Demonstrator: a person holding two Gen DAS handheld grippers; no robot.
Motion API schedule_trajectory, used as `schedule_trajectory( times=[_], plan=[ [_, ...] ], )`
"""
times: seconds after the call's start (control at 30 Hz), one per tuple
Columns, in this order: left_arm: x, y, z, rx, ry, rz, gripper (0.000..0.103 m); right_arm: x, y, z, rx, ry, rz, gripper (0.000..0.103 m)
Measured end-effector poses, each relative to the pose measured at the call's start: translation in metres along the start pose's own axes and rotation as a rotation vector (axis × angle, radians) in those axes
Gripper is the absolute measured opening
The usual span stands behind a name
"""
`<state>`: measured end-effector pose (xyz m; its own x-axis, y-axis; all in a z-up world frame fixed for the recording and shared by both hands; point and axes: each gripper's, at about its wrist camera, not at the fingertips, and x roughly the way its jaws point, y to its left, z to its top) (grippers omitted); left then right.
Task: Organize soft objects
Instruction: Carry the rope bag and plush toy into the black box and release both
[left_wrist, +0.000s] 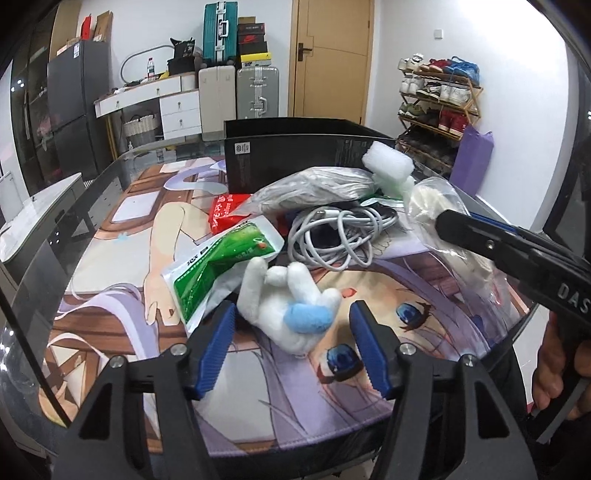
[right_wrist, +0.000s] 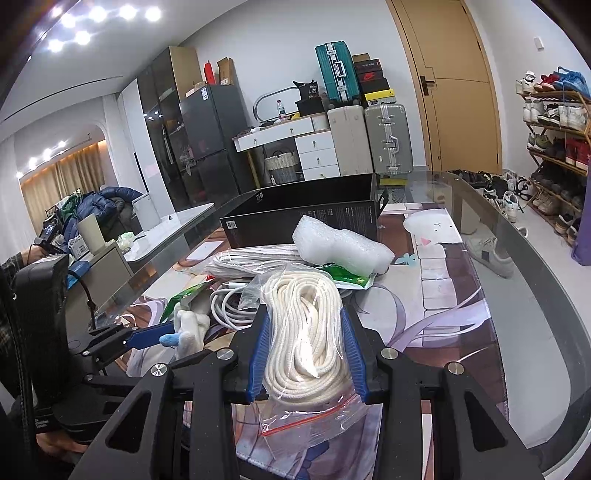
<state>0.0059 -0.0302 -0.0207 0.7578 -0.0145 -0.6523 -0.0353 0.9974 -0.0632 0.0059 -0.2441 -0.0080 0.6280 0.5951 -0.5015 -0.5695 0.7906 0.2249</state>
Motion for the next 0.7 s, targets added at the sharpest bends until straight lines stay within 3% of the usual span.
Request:
schedule_trajectory(
  times=[0.1, 0.13, 0.17, 0.3, 0.7],
  plan=[
    [0.004, 0.001, 0.004, -0.010, -0.001, 0.005, 0.062, 0.000, 0.000, 0.000, -0.001, -0.001, 0.000, 0.038],
    [0.005, 0.001, 0.004, -0.016, -0.001, 0.008, 0.058, 0.001, 0.000, 0.000, 0.000, -0.001, 0.000, 0.038],
    [0.006, 0.001, 0.005, -0.018, -0.004, 0.018, 0.047, 0.001, 0.000, -0.001, 0.000, -0.001, 0.000, 0.038],
    [0.004, 0.002, 0.003, -0.022, -0.016, 0.013, 0.038, 0.001, 0.000, -0.001, 0.006, -0.001, 0.000, 0.038],
    [-0.026, -0.001, 0.001, 0.000, -0.063, -0.064, 0.035, 0.001, 0.002, 0.000, 0.002, -0.019, 0.017, 0.038]
  ],
)
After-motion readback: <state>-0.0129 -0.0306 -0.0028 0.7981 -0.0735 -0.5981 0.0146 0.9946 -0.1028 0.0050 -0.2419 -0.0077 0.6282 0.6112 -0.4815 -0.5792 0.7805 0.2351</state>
